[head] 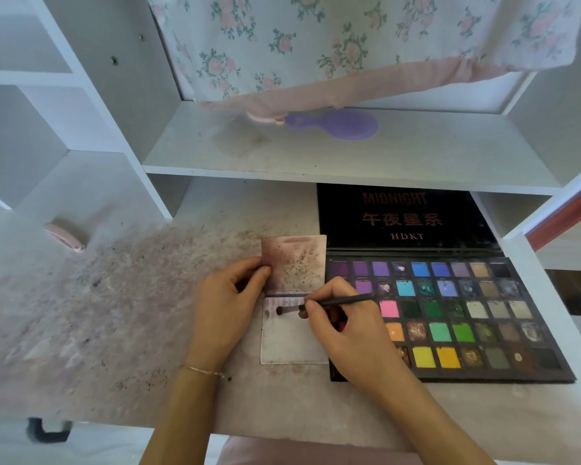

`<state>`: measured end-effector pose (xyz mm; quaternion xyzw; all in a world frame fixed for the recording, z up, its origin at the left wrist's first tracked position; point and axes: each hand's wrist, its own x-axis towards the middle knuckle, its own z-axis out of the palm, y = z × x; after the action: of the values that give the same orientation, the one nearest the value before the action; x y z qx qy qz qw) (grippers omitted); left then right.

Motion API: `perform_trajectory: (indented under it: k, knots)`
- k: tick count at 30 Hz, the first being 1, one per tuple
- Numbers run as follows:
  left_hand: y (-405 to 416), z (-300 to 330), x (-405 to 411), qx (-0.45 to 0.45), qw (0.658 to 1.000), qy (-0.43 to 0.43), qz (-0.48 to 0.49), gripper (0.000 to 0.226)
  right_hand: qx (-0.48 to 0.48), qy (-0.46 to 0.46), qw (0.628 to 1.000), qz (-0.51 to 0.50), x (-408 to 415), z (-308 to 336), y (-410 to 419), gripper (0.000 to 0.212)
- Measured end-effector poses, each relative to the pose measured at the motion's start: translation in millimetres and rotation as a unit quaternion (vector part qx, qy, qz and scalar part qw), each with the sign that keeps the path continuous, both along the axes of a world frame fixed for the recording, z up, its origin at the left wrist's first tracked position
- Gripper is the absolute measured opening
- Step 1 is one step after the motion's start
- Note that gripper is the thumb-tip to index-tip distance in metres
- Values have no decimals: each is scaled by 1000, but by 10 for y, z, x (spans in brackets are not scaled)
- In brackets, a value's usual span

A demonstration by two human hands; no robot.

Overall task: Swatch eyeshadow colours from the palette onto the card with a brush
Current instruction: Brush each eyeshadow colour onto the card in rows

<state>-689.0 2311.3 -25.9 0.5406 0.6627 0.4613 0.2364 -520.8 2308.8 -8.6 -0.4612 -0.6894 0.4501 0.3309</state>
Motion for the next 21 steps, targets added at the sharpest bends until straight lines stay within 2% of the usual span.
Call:
perform_trajectory:
  k: [21]
  knots:
    - [-2,3,3,9,1000,6,2,16,1,-38,999,19,-11,18,3,17]
